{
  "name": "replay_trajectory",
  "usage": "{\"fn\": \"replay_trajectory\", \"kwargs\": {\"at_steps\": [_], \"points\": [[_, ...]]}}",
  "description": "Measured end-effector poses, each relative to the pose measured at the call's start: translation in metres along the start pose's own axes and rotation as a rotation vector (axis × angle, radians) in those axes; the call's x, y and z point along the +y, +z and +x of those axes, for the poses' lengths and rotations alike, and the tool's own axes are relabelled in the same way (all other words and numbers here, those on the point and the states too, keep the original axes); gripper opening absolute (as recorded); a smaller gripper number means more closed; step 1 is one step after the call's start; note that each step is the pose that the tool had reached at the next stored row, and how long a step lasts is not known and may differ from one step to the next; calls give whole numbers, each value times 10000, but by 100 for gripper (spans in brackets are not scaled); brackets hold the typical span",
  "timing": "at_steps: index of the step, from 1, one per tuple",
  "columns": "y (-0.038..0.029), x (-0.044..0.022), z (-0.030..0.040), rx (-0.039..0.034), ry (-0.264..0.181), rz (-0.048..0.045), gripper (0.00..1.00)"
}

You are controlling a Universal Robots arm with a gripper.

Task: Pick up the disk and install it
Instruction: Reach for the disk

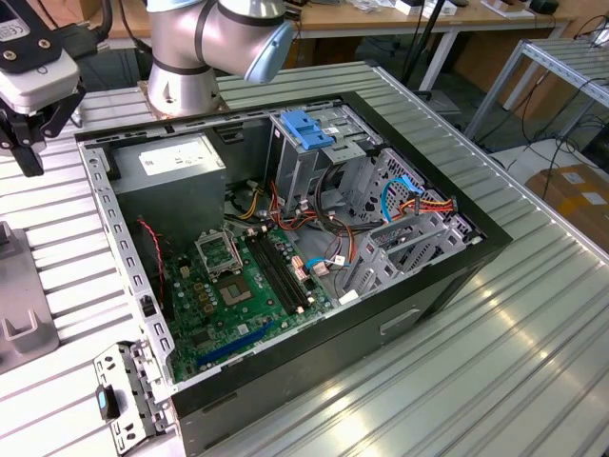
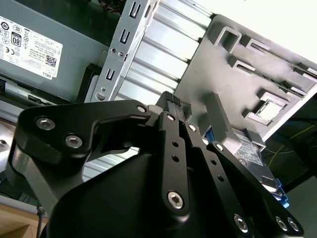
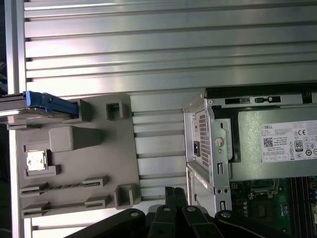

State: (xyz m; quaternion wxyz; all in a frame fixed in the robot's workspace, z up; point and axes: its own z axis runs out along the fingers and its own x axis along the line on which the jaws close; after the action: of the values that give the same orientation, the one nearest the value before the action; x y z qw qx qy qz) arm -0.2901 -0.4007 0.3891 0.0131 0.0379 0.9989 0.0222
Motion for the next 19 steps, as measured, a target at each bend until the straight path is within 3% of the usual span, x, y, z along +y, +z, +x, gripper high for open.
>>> {"fn": "replay_trajectory", "kwargs": {"at_steps": [19], "points": [[1, -8, 98, 0, 0, 0, 10]]}}
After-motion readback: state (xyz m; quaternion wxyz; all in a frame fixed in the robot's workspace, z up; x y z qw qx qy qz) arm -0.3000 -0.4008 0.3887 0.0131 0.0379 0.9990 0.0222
